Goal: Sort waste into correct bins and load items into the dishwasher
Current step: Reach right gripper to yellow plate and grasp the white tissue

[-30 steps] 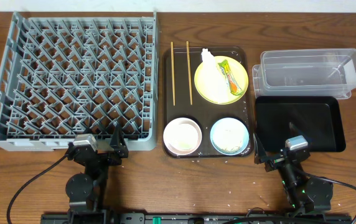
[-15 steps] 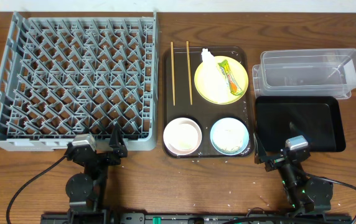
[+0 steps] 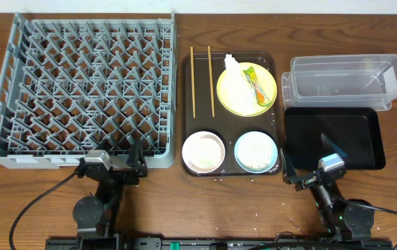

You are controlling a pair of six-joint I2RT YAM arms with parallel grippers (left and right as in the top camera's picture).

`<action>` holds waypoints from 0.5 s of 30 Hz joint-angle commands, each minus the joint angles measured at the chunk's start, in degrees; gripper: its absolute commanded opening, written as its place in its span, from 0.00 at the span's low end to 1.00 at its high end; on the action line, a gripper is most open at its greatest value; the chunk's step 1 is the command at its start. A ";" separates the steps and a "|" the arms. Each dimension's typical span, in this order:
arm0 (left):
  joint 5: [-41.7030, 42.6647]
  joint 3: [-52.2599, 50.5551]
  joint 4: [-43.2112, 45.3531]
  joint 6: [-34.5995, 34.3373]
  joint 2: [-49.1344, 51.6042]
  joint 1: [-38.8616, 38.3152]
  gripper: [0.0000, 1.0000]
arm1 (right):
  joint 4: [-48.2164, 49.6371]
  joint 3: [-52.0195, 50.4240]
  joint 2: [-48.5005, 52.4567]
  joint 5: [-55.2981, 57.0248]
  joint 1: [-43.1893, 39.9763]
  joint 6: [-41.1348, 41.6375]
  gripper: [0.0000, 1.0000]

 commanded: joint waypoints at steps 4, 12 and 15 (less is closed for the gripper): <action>8.11 7.39 2.84 -0.87 0.63 -0.28 0.92 | -1.49 5.09 2.56 -2.58 -0.59 4.79 0.99; 8.13 27.47 -10.05 -0.44 15.37 -0.28 0.92 | -8.39 26.10 23.78 -5.22 -0.59 5.62 0.99; 10.43 39.60 -20.35 -0.44 26.73 -0.28 0.92 | -18.69 40.19 38.47 -9.88 -0.59 5.62 0.99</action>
